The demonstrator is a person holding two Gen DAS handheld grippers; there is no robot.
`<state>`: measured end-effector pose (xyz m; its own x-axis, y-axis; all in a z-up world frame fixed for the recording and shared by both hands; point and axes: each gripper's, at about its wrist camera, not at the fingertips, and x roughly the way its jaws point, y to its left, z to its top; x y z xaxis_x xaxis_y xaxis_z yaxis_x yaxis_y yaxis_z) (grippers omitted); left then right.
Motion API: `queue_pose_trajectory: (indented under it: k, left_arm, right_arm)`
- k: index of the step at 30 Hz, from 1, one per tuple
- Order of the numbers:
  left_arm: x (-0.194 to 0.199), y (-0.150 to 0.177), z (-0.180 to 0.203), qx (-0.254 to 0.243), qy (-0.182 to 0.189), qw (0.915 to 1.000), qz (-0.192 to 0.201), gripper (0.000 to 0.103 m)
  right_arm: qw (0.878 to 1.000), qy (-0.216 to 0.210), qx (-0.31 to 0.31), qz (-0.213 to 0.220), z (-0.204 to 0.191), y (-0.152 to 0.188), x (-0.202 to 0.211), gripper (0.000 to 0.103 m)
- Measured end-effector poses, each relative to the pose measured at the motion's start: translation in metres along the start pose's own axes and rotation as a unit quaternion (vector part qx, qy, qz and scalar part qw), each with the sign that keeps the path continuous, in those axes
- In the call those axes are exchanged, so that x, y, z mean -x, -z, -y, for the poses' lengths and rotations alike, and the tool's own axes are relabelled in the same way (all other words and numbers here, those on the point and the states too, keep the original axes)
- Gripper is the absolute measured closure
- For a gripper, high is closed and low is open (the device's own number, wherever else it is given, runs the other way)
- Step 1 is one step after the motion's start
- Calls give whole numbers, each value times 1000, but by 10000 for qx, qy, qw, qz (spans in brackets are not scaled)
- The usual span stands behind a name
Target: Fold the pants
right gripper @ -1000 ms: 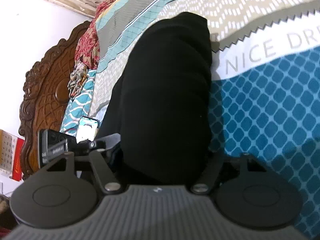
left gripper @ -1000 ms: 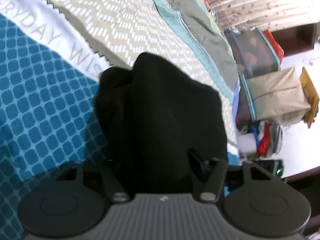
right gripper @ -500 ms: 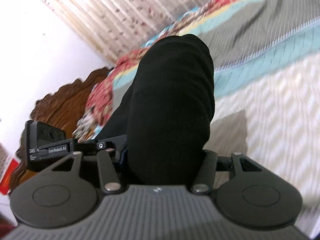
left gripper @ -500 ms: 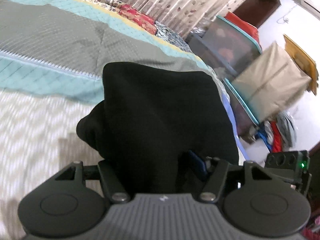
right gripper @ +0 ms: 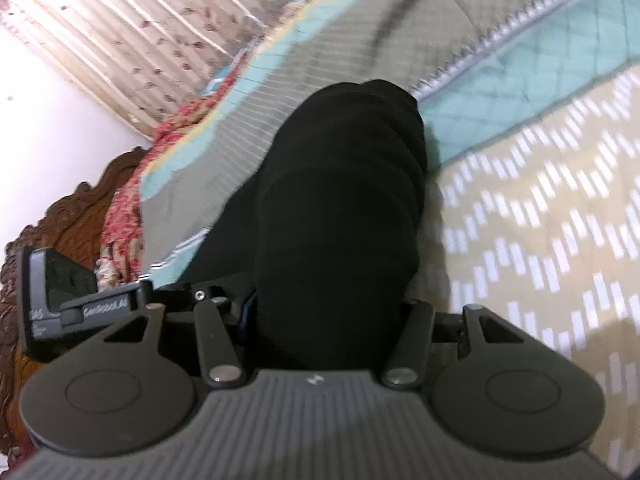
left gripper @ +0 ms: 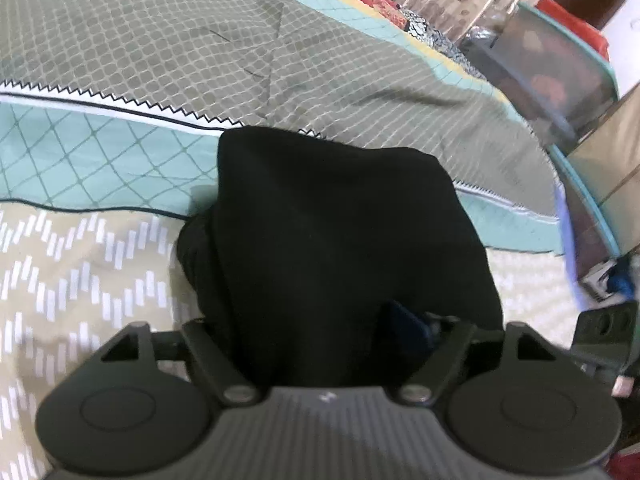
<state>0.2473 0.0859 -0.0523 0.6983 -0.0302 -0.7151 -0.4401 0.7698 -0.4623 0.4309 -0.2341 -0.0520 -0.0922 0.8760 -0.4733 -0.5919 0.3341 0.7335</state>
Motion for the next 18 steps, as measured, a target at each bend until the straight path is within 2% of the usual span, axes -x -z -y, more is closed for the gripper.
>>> queue_pose_trajectory:
  k: [4, 5, 6, 11, 18]
  left_arm:
    - [-4, 4, -1, 117, -166, 9998, -6, 13]
    - [-5, 4, -3, 199, -278, 9994, -19, 5]
    - [-6, 4, -4, 267, -431, 9987, -25, 0]
    - [9, 7, 2, 576, -697, 9959, -24, 2]
    - [70, 36, 34, 420, -1238, 9909, 317, 2]
  right_arm:
    - [9998, 145, 69, -67, -2, 0, 2, 42]
    - [9997, 218, 99, -96, -5, 0, 2, 41]
    - [9994, 290, 128, -125, -7, -1, 1, 39]
    - [9963, 784, 337, -40, -23, -7, -11, 30]
    - [9899, 1229, 542, 460, -45, 14, 37, 28]
